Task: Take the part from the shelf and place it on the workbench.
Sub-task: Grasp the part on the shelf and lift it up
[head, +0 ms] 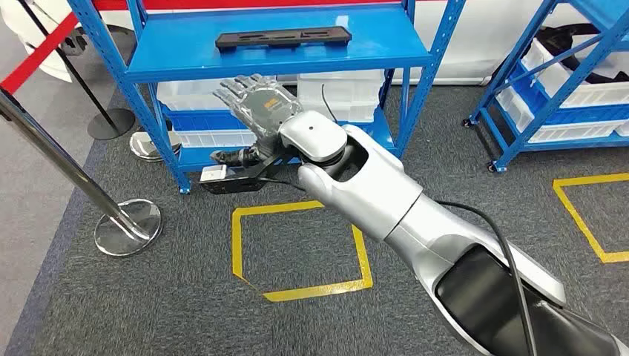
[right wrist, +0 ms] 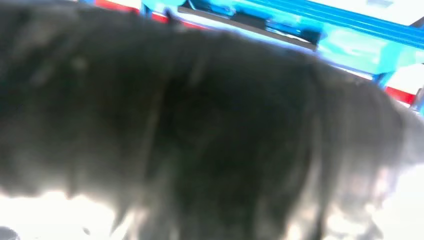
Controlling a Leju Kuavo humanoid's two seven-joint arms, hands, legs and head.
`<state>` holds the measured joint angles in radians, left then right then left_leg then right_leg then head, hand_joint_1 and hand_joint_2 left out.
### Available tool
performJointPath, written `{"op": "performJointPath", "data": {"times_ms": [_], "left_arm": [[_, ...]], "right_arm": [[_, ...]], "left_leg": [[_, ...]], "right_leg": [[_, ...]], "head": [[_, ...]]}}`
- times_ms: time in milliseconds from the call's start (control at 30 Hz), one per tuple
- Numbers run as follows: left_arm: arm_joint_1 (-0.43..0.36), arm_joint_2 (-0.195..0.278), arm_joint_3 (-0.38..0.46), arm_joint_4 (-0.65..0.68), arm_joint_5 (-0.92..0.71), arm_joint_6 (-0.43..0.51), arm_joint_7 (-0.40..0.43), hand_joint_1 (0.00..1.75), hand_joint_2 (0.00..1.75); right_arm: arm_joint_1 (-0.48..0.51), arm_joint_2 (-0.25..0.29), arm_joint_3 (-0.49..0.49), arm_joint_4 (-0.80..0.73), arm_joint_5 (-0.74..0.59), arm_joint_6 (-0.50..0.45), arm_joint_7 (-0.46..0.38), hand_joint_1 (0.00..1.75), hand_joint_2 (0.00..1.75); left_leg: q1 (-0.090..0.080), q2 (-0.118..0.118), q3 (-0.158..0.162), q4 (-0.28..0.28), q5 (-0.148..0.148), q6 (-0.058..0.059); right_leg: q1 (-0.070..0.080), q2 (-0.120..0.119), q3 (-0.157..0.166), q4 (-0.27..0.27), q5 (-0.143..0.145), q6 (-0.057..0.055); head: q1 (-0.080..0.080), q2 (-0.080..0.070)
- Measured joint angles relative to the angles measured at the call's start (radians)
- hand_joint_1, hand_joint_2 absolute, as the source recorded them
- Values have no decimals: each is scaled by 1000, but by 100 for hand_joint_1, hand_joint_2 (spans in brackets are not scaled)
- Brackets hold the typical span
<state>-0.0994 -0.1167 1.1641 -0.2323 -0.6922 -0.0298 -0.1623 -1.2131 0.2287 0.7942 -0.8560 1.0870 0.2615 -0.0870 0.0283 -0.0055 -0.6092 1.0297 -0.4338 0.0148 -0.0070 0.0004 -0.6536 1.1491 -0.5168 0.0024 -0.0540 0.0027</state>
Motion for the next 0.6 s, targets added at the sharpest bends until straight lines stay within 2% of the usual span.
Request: {"op": "performJointPath", "data": {"times_ms": [67,100,133,167,200,267,300,333,400,467,500,533,600], "left_arm": [[0,0,1,0,0,-1,-2,0,0],[0,0,1,0,-1,-1,-3,0,0],[0,0,2,0,-1,-1,-4,0,0],[0,0,4,0,-1,-1,-4,0,0],[0,0,4,0,-2,-1,-5,0,0],[0,-2,6,1,-5,0,-5,0,0],[0,-2,6,2,-6,1,-5,0,0],[-1,-3,6,3,-7,1,-5,0,0],[-2,-3,7,5,-7,2,-4,0,0],[-3,-3,7,5,-6,3,-4,0,0],[-3,-3,8,5,-6,2,-4,0,0],[-3,-3,8,6,-6,2,-3,0,0],[-3,-3,9,6,-8,1,-2,0,0]], "right_arm": [[-1,5,3,5,-3,1,-2,0,0],[-2,10,7,9,-6,3,-3,0,0],[-2,14,12,13,-7,4,-4,0,0],[-2,19,16,16,-9,6,-6,0,0],[-2,24,19,19,-10,7,-6,0,0],[-6,36,24,22,-17,9,-8,0,0],[-8,41,28,23,-20,10,-9,0,0],[-10,46,33,23,-23,12,-9,0,0],[-13,53,41,25,-31,22,-9,0,0],[-14,61,47,29,-55,42,-12,0,0],[-17,65,49,32,-70,52,-15,0,0],[-20,69,52,35,-83,58,-20,0,0],[-25,74,60,41,-96,61,-25,0,0]], "left_leg": [[-1,0,0,0,0,2],[-2,0,0,0,-1,4],[-3,0,0,0,-1,4],[-5,-1,1,0,-2,5],[-6,-2,3,0,-2,4],[-9,-3,6,1,-4,2],[-11,-3,5,1,-5,-1],[-10,-3,4,1,-5,-4],[-9,-2,3,-2,-4,-15],[-7,-1,1,6,-12,-26],[-7,-1,-9,30,-28,-31],[-5,0,-30,76,-53,-35],[-4,0,-94,202,-107,-46]], "right_leg": [[0,0,-35,76,-33,2],[0,0,-65,138,-56,2],[0,0,-84,176,-63,2],[0,0,-86,178,-50,-1],[1,0,-68,139,-20,-5],[7,0,-3,2,48,-23],[11,0,22,-54,66,-30],[15,0,36,-86,72,-35],[20,1,39,-104,71,-38],[13,-1,49,-117,76,-42],[9,-2,54,-125,79,-46],[6,-3,58,-130,81,-48],[6,-5,59,-128,79,-53]], "head": [[0,0],[0,0],[0,0],[0,0],[0,0],[-1,0],[0,0],[0,0],[1,0],[1,0],[1,0],[0,0],[0,0]]}}
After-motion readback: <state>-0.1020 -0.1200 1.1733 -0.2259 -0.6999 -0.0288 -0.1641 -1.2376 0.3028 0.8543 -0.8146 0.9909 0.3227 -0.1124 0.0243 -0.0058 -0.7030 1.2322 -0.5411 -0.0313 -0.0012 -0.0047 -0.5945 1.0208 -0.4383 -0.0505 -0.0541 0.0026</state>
